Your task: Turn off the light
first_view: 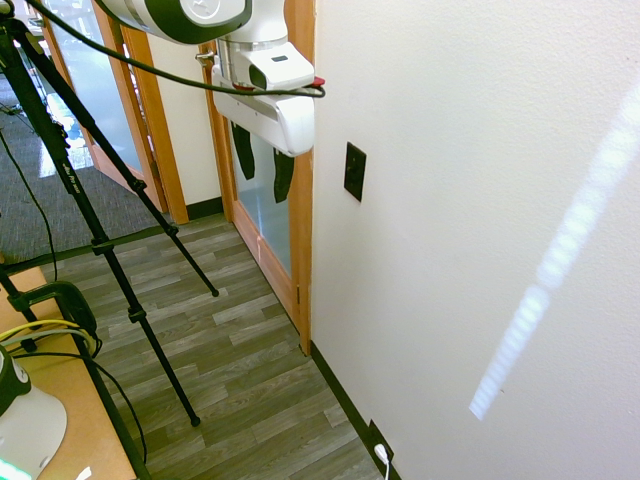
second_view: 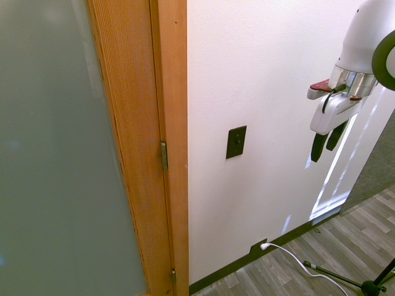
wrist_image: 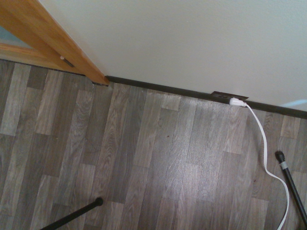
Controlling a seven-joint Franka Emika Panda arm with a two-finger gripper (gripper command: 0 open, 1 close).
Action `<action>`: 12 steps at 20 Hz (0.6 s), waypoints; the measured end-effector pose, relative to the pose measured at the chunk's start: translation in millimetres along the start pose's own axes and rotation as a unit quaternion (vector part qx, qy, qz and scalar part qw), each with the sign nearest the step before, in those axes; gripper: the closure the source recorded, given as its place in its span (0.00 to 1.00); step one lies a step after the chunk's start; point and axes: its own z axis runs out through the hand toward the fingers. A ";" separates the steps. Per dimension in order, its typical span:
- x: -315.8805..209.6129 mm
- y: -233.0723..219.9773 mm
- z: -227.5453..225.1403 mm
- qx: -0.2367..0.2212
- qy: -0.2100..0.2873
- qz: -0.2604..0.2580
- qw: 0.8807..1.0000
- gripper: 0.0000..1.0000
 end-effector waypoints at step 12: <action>-3.1 -83.0 49.1 0.115 0.070 0.055 0.989 0.00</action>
